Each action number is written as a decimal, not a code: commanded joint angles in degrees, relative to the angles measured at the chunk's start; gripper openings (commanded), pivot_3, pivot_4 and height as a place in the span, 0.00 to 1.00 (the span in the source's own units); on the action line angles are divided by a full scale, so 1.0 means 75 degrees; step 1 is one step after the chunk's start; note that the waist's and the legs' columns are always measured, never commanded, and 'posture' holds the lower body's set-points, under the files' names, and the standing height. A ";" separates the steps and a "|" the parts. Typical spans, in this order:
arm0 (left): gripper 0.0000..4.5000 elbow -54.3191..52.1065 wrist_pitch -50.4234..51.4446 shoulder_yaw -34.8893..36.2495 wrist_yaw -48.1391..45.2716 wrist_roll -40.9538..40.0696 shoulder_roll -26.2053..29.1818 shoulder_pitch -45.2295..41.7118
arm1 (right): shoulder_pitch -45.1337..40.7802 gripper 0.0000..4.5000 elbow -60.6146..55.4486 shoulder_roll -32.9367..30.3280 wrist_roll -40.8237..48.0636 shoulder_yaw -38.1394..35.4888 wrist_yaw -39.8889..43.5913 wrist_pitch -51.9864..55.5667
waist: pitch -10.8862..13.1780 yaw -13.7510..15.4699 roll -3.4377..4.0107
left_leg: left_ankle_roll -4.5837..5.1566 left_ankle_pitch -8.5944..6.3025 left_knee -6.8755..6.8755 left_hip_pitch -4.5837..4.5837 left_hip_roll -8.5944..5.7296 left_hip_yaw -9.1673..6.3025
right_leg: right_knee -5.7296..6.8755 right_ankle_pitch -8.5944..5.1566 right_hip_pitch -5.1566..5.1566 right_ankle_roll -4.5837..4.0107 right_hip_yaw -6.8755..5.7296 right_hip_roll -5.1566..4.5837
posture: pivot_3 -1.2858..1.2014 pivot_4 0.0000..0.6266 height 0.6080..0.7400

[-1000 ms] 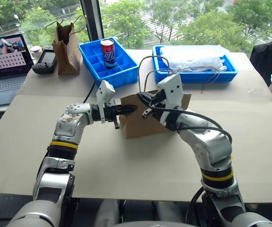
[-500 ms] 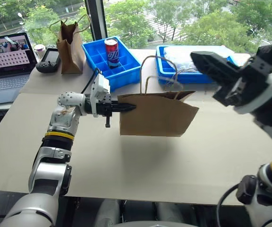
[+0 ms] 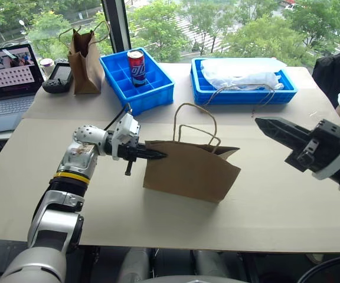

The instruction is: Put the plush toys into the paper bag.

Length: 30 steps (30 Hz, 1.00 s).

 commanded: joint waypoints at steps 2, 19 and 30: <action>0.02 -0.0853 0.0499 0.0232 0.0311 -0.0155 0.0214 0.0421 | 0.0168 0.00 0.0023 -0.0268 -0.0158 -0.0013 0.0124 -0.0445 | 0.0000 0.0009 0.0000 | 0.0000 0.0000 0.0000 -0.0002 0.0001 -0.0003 | 0.0000 0.0000 0.0000 0.0000 -0.0002 0.0001 | 0.52 0.24 0.88; 1.00 -0.2090 0.5146 0.1728 0.0234 -0.2804 0.1592 -0.0271 | 0.0570 0.00 0.0884 -0.0730 -0.1189 -0.0067 0.1197 -0.0681 | 0.0002 0.0012 0.0000 | 0.0000 0.0000 0.0000 0.0000 0.0000 -0.0003 | -0.0001 -0.0001 0.0000 0.0002 -0.0002 0.0004 | 0.52 0.24 0.88; 1.00 -0.0608 0.3314 0.2257 0.1468 -0.1233 0.2568 -0.0158 | 0.2449 0.00 0.0782 -0.1506 -0.4027 0.0021 0.3178 -0.1339 | 0.0004 0.0061 -0.0002 | -0.0001 0.0000 -0.0001 0.0024 -0.0005 -0.0001 | -0.0009 -0.0003 0.0019 0.0003 -0.0002 0.0006 | 0.52 0.24 0.88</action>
